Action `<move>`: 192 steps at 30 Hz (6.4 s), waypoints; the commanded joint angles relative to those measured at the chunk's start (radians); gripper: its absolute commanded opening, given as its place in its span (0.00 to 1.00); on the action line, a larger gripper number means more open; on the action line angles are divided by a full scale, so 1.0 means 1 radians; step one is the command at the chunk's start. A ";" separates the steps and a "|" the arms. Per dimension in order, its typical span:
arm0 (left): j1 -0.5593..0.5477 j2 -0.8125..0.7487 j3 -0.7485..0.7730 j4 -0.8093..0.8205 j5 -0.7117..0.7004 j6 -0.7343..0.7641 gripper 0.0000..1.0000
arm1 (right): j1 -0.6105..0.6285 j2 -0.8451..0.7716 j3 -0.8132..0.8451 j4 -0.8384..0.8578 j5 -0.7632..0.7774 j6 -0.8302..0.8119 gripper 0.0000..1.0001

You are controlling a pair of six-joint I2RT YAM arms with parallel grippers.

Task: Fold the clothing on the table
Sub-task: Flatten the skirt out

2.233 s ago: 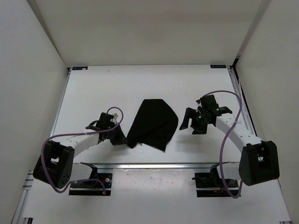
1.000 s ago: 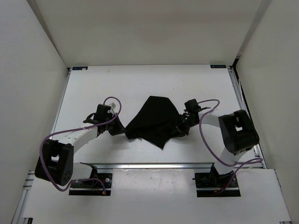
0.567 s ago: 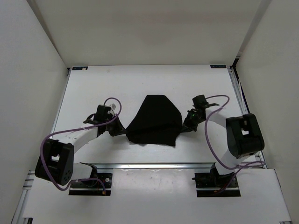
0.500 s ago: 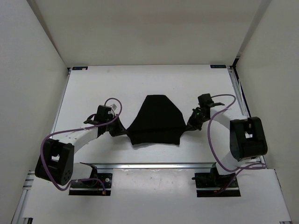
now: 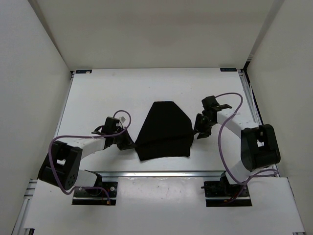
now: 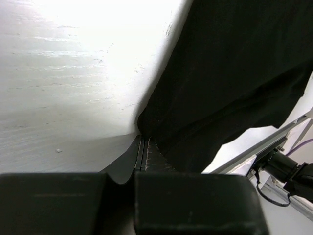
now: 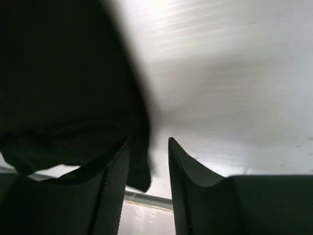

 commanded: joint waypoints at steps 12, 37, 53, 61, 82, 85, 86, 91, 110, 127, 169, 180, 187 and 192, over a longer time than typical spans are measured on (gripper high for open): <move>0.001 -0.063 0.009 0.063 0.085 -0.039 0.34 | 0.091 -0.180 -0.110 -0.007 -0.092 0.056 0.44; -0.142 -0.460 -0.158 -0.146 -0.205 -0.190 0.51 | 0.040 -0.243 -0.149 -0.046 -0.144 0.022 0.44; -0.206 -0.344 -0.244 0.109 -0.160 -0.367 0.30 | 0.049 -0.237 -0.173 -0.040 -0.132 0.042 0.44; -0.206 -0.310 -0.233 0.113 -0.165 -0.343 0.00 | 0.043 -0.226 -0.259 0.035 -0.168 0.063 0.43; -0.195 -0.266 -0.228 0.099 -0.163 -0.317 0.00 | 0.046 -0.102 -0.336 0.344 -0.345 0.119 0.40; -0.192 -0.261 -0.215 0.093 -0.159 -0.318 0.00 | 0.045 -0.120 -0.318 0.309 -0.316 0.106 0.37; -0.195 -0.259 -0.212 0.096 -0.160 -0.320 0.00 | 0.032 -0.131 -0.304 0.266 -0.301 0.094 0.35; -0.188 -0.259 -0.202 0.081 -0.162 -0.315 0.00 | -0.001 -0.223 -0.276 0.117 -0.183 0.083 0.35; -0.189 -0.243 -0.181 0.072 -0.162 -0.297 0.00 | 0.064 -0.091 -0.321 0.298 -0.301 0.129 0.37; -0.097 -0.306 -0.195 0.024 -0.163 -0.226 0.00 | -0.069 -0.206 -0.286 -0.007 -0.060 -0.033 0.00; -0.131 -0.181 -0.245 0.235 -0.014 -0.306 0.10 | -0.020 -0.177 -0.325 0.141 -0.368 0.011 0.51; -0.134 -0.175 -0.233 0.207 -0.021 -0.292 0.00 | 0.012 -0.160 -0.333 0.145 -0.377 0.034 0.51; -0.140 -0.169 -0.235 0.202 -0.018 -0.284 0.00 | 0.026 -0.163 -0.365 0.164 -0.379 0.039 0.39; -0.119 -0.161 -0.239 0.241 -0.013 -0.290 0.00 | 0.032 -0.081 -0.382 0.258 -0.376 0.049 0.22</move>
